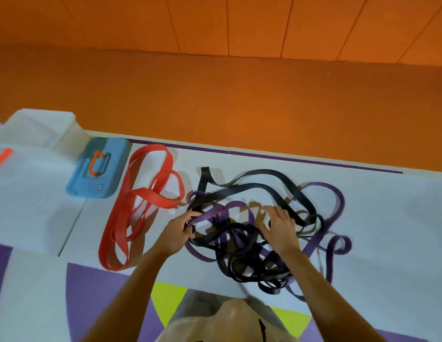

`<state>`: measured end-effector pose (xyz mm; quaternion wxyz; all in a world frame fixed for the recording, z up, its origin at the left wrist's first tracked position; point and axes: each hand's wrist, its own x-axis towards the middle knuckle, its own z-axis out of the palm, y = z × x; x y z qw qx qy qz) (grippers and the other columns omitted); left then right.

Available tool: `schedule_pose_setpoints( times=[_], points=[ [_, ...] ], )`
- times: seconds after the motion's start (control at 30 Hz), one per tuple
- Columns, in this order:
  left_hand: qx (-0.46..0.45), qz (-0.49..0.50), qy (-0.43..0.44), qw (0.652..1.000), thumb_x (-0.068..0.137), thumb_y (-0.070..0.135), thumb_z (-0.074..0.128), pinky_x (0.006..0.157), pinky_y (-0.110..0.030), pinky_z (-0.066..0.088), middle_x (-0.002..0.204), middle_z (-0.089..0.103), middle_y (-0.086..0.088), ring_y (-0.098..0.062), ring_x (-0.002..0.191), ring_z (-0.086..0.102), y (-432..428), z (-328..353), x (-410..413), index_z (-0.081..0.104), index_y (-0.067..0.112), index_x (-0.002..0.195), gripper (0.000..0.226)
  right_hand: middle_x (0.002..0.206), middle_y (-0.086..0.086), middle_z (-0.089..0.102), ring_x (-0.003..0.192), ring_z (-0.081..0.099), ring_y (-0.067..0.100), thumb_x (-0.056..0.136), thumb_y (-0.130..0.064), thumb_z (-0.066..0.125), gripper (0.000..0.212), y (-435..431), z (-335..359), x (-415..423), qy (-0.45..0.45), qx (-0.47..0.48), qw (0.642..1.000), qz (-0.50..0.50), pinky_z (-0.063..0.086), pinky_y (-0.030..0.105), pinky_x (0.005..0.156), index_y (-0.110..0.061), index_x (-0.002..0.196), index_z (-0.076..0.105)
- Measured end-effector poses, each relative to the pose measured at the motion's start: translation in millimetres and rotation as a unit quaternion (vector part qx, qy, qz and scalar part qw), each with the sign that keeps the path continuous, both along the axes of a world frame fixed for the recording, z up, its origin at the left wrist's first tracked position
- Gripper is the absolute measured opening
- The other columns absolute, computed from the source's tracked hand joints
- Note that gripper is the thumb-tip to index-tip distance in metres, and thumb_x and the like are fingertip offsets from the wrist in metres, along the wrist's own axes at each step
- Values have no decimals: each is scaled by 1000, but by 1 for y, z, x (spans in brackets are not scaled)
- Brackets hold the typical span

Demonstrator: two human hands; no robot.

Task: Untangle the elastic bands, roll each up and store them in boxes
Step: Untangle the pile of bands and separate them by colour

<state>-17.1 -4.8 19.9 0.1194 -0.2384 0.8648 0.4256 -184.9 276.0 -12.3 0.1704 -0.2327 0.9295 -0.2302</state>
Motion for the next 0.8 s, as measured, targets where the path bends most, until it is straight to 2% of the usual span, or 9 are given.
schedule_pose_setpoints(
  times=[0.13,0.27,0.33,0.43,0.5,0.53,0.6,0.7,0.8],
  points=[
    [1,88,39,995,109,14,55,100,-38,58,132,68,-3,-26,107,73,4,2,11,54,22,149,40,166,9,36,153,34,29,99,-21,73,82,-41,2,-5,-188,-60,979,43,35,49,123,-19,166,24],
    [10,176,80,981,103,18,67,90,-27,56,126,69,1,-21,104,70,8,6,13,58,19,144,42,163,4,43,151,41,25,98,-31,75,75,-65,-6,7,-280,-67,950,118,35,30,119,-21,161,37],
    [17,168,84,982,101,20,71,87,-22,52,127,68,5,-18,105,68,12,8,9,58,20,143,44,167,5,33,153,36,25,99,-36,72,69,-76,-6,15,-280,-84,950,112,34,36,122,-25,159,40],
    [56,84,81,992,101,21,71,84,-15,55,139,64,5,-19,107,70,24,13,-3,54,22,146,48,148,0,50,140,50,19,95,-27,78,81,-94,-4,21,-297,-181,937,38,42,38,118,-26,159,29],
    [71,40,94,992,102,18,69,87,-15,55,144,62,3,-14,112,69,32,14,-13,53,19,149,49,134,0,61,123,60,15,96,-22,77,97,-101,-3,20,-286,-165,942,57,47,36,109,-26,167,11],
    [83,31,109,990,102,12,68,89,-15,53,143,63,4,-8,117,67,35,15,-19,54,17,149,50,126,6,67,115,66,20,98,-19,75,95,-103,-4,18,-280,-152,946,64,52,38,104,-25,167,10],
    [140,55,132,980,100,0,65,87,-14,53,134,68,8,2,115,67,39,15,-27,57,15,145,47,120,14,72,106,70,28,96,-12,76,83,-108,-4,16,-288,-141,945,61,55,41,100,-22,163,28],
    [230,204,106,946,105,-2,56,74,-24,56,122,73,-2,-11,92,72,32,10,-23,60,10,136,33,114,7,76,104,71,27,88,-27,85,43,-110,-1,12,-303,-87,946,75,56,42,98,-15,126,70],
    [126,196,20,972,102,-3,52,73,-28,56,112,70,-4,-23,88,70,19,-9,-6,63,8,131,33,96,10,76,92,70,31,92,-25,79,17,-103,1,4,-302,-91,948,31,57,45,89,-10,98,74]
  ],
)
